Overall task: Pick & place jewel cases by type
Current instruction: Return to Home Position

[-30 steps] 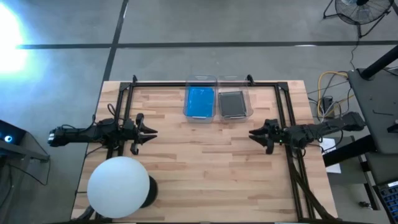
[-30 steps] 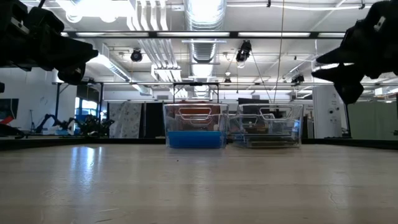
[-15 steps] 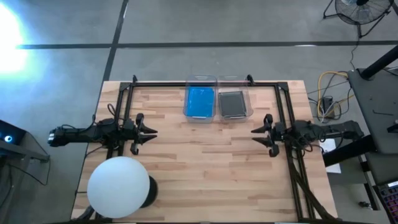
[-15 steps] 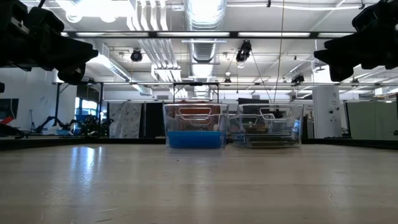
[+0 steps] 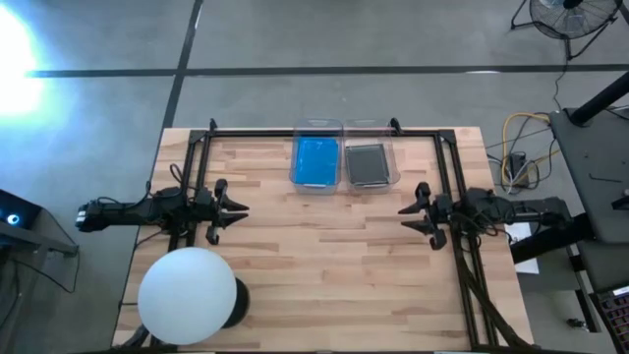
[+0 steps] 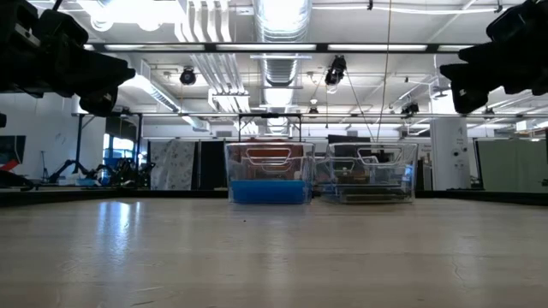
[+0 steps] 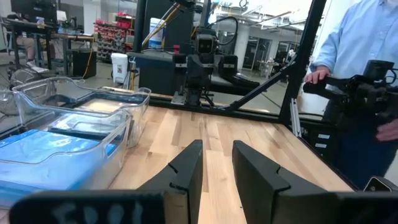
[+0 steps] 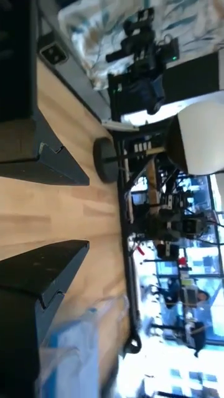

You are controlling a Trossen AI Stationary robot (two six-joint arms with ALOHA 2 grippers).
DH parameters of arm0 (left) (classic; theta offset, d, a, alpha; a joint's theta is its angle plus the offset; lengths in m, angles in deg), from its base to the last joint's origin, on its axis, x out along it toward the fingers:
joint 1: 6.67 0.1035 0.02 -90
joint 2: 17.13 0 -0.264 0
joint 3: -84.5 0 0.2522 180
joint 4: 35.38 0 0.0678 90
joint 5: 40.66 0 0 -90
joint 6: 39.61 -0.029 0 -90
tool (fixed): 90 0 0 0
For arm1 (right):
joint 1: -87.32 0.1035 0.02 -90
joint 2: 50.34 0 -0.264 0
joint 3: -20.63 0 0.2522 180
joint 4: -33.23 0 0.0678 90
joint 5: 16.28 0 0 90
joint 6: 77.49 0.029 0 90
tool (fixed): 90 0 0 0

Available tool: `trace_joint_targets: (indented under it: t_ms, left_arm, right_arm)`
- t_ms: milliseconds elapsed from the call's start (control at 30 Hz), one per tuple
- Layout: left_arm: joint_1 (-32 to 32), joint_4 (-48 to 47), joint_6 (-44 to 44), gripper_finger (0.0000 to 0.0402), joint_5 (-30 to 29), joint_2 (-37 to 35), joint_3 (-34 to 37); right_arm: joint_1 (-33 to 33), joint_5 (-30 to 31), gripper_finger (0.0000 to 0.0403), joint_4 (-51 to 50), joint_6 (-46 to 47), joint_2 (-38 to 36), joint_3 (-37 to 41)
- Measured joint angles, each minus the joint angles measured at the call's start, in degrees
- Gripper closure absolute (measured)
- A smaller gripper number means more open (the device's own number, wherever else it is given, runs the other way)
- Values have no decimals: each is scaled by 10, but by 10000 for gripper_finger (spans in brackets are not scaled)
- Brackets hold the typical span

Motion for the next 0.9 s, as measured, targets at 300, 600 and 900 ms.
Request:
trace_joint_targets:
  t_ms: [300, 600, 900]
  left_arm:
    - [0, 0, 0, 331, 0, 1, 0]
    - [0, 0, 0, 331, 0, 1, 0]
    - [0, 0, 0, 331, 0, 1, 0]
  right_arm:
    - [2, 1, 255, 0, 80, 0, 0]
    - [2, 2, 255, 0, 80, 0, 0]
    - [2, 2, 255, 0, 80, 0, 0]
